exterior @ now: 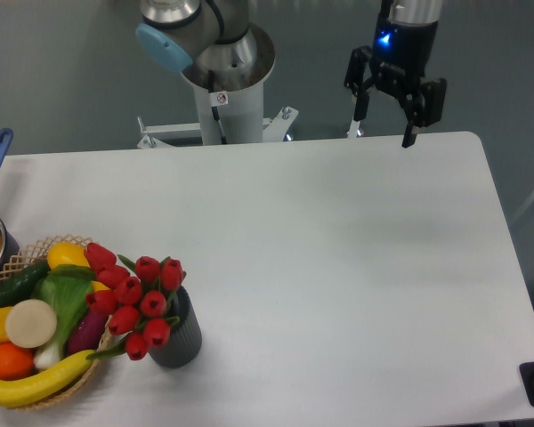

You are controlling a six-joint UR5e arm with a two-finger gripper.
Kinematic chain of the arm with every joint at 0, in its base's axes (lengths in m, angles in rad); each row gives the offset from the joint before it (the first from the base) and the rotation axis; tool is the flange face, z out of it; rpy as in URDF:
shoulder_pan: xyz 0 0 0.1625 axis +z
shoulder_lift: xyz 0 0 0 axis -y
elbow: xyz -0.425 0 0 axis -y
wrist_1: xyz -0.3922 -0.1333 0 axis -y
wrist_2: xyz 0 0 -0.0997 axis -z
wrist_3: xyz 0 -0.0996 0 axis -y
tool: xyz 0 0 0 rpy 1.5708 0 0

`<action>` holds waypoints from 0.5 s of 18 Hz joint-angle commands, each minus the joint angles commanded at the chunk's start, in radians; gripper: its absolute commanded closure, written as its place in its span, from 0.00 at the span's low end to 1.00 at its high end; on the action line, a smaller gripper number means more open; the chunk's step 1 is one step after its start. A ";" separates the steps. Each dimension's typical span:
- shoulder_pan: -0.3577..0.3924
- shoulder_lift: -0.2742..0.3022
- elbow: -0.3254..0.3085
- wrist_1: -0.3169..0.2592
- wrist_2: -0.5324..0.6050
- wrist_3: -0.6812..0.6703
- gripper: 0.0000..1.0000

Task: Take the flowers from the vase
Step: 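Open the gripper wide above the table, then move the open gripper down toward the red tulips in the grey vase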

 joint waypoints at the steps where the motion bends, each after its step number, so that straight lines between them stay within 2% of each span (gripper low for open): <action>1: -0.002 0.000 -0.011 0.011 -0.015 -0.032 0.00; 4: -0.014 -0.005 -0.023 0.064 -0.048 -0.109 0.00; 7: -0.057 -0.021 -0.023 0.077 -0.048 -0.184 0.00; 9: -0.089 -0.046 -0.025 0.139 -0.048 -0.305 0.00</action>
